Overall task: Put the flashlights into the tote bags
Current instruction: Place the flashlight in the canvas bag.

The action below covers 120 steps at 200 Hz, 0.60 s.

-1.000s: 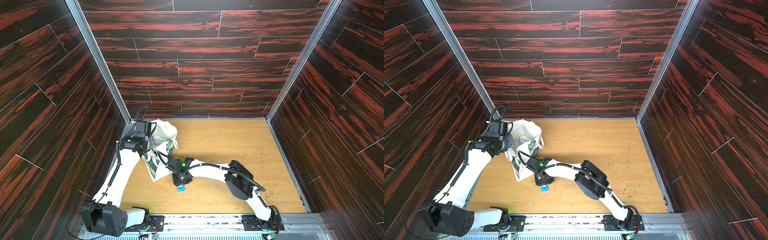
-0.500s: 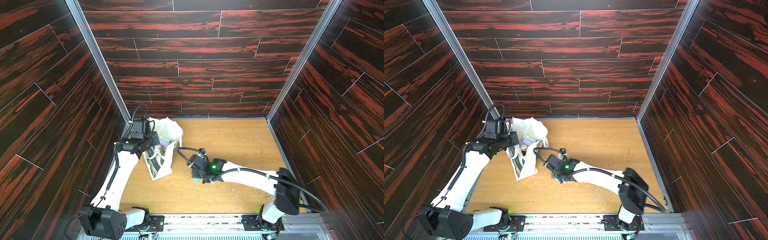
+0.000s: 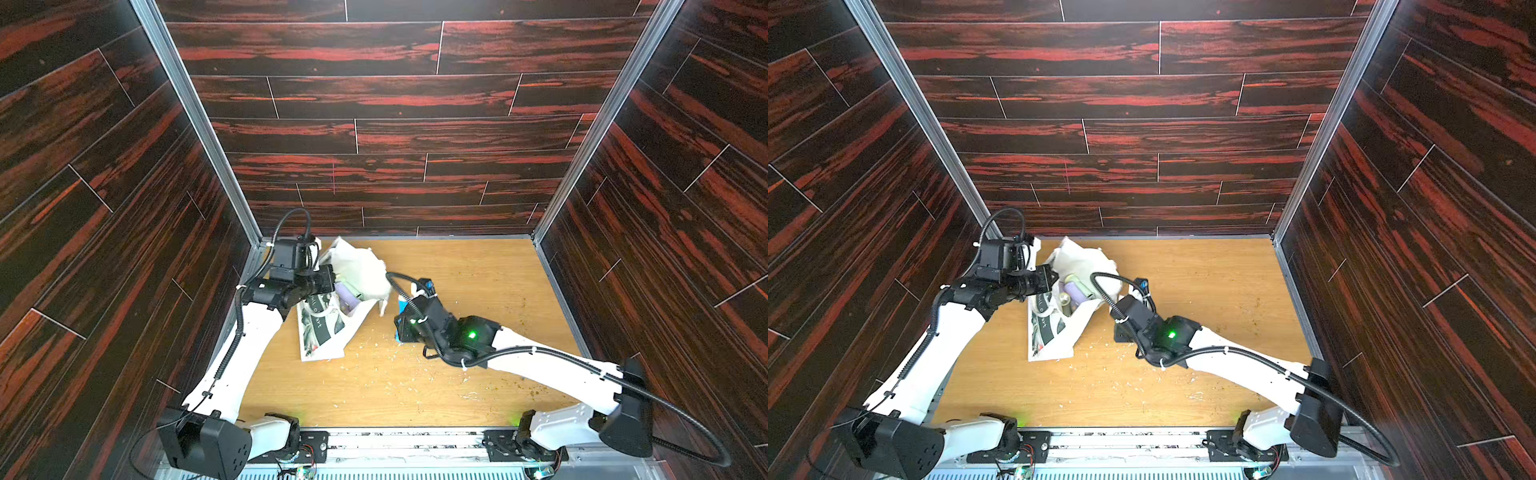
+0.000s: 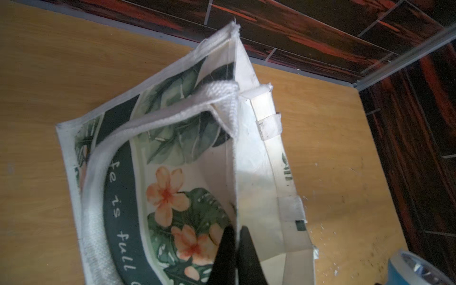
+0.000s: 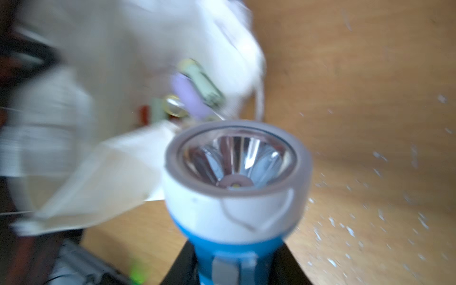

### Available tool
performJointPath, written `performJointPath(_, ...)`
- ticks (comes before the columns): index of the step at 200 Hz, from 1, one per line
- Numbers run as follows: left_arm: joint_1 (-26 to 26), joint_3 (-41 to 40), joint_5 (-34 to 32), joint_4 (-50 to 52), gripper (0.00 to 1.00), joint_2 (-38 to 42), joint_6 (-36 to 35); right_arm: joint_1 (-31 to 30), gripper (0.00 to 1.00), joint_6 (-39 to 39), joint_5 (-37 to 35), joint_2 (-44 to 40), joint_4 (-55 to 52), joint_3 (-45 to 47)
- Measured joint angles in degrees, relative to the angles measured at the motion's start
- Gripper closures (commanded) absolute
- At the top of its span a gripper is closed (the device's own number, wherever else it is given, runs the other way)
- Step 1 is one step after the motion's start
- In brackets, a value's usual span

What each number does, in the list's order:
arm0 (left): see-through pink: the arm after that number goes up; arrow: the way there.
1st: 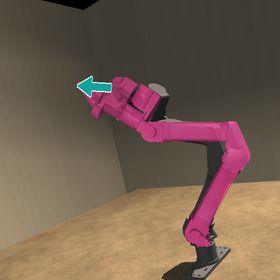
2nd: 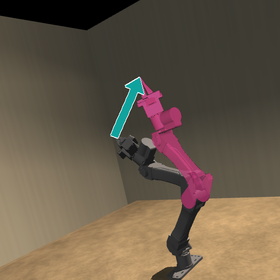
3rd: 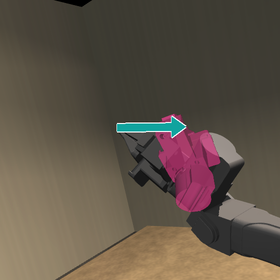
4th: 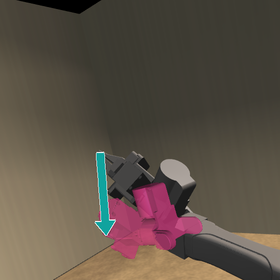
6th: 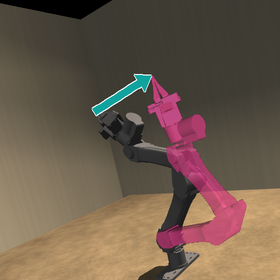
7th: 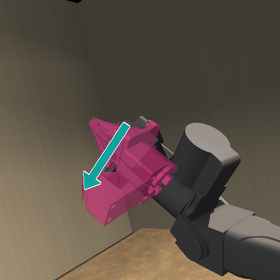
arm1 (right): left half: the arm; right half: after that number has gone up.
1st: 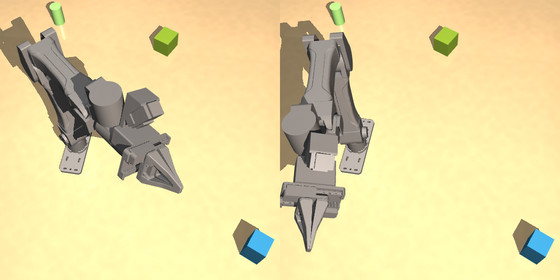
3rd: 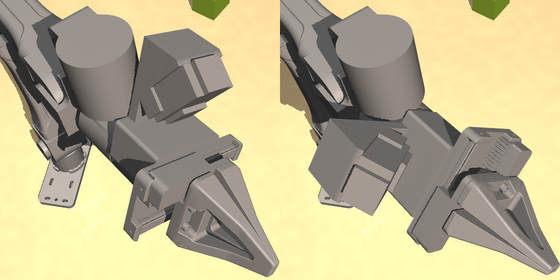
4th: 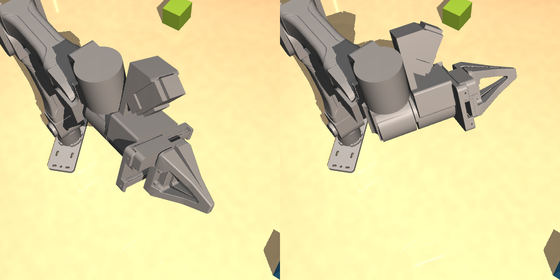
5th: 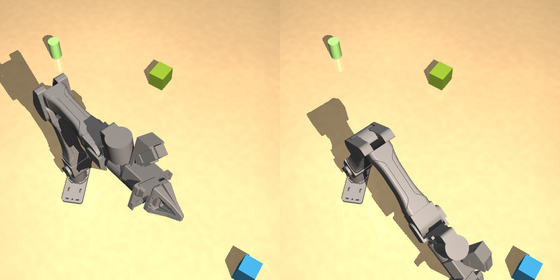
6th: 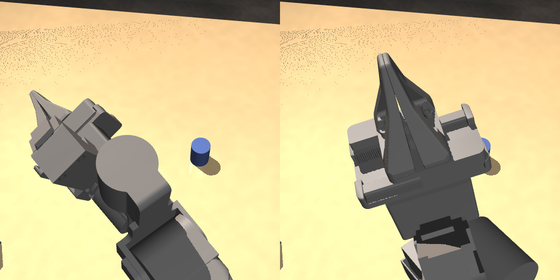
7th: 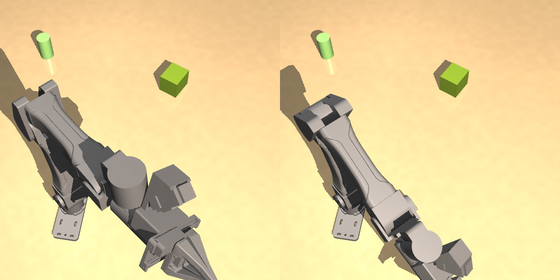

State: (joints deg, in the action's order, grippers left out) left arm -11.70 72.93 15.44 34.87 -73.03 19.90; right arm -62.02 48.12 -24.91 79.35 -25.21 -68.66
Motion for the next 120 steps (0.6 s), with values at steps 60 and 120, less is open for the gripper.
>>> performJointPath(60,-2.2,-0.1,5.4,-1.8,1.0,0.0,0.0,2.7,0.92,-8.0,11.8,0.7,5.3,-2.5)
performJointPath(120,-2.5,-0.7,8.9,-2.8,1.0,0.0,-0.9,5.0,0.93,-12.9,17.2,7.6,4.9,-9.7)
